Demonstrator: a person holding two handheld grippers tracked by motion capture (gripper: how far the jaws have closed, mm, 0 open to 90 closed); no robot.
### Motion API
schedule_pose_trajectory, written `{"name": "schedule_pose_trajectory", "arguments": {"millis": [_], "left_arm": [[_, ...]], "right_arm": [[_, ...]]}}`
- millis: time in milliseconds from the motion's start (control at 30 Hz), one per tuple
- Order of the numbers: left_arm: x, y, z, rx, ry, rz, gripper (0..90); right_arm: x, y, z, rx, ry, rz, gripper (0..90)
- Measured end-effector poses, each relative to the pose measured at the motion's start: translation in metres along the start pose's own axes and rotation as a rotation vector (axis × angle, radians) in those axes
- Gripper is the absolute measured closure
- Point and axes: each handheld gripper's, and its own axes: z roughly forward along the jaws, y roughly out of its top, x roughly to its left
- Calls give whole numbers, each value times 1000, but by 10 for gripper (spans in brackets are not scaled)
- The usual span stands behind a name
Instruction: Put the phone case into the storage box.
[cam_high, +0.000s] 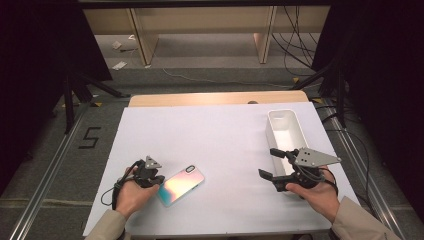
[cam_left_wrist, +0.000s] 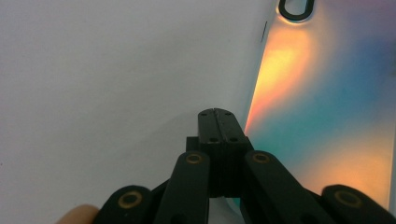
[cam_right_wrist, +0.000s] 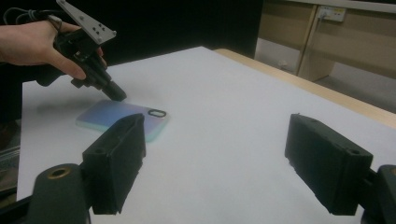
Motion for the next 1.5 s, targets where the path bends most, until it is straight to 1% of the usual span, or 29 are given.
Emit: {"name": "schedule_pose_trajectory", "arguments": {"millis": [267,400,533,633,667,733,767,800,833,867,900,967,1000,1033,1067,1100,1133,1167,1200,1233,1267,1333,1400,1467,1500], "left_arm": [[-7,0,-3,34,-9,40,898],[-10,0,-4,43,-15,51,897],[-9,0,-4,45,-26,47,891],[-8,0,-5,42,-30,36,839],[-6,0,-7,33,-47,25,822],[-3,1,-10,10,-37,9,764],[-2,3,-11,-2,-28,9,719],[-2,3,-11,-2,-28,9,668],[-1,6,-13,-22,-23,2,610],[-2,8,-13,-29,-22,0,536],[-4,10,-13,-33,-23,15,453],[-5,12,-12,-26,-28,19,282],[-8,14,-12,-18,-41,17,203],[-10,17,-11,-13,-47,27,149],[-12,20,-11,-6,-55,39,136],[-18,25,-10,8,-51,66,119],[-18,25,-10,8,-51,66,84],[-21,28,-9,21,-46,79,51],[-26,31,-7,33,-58,116,31],[-26,31,-7,33,-58,116,15],[-32,33,-4,49,-69,132,6],[-37,35,0,68,-73,155,0],[-39,36,1,75,-73,162,0],[-45,40,6,102,-78,189,0],[-45,40,6,102,-78,189,0]], "right_arm": [[0,0,0,0,1,2,213],[0,0,0,2,-1,2,213],[0,0,0,2,-1,1,213],[0,0,0,2,-1,0,213],[0,0,0,1,-1,0,213],[0,0,0,1,-1,1,213],[0,0,0,1,0,0,213],[0,0,0,2,0,-1,213],[0,0,0,1,-2,-1,213],[0,0,0,1,-1,-1,213],[0,0,0,2,-2,-1,213],[0,0,1,3,-1,0,213],[0,0,1,4,-2,1,213],[0,0,1,4,-2,1,213],[0,0,1,5,-2,3,213],[0,0,1,6,-2,2,213],[0,0,1,6,-2,1,213],[0,-1,2,6,1,2,213],[0,-1,2,6,1,2,213],[0,-1,2,6,0,2,213],[0,0,2,8,-1,2,213],[0,-1,2,6,-1,2,213],[0,-1,2,6,-1,3,213],[0,-1,2,5,-1,3,213],[0,-1,2,5,-1,2,213]]}}
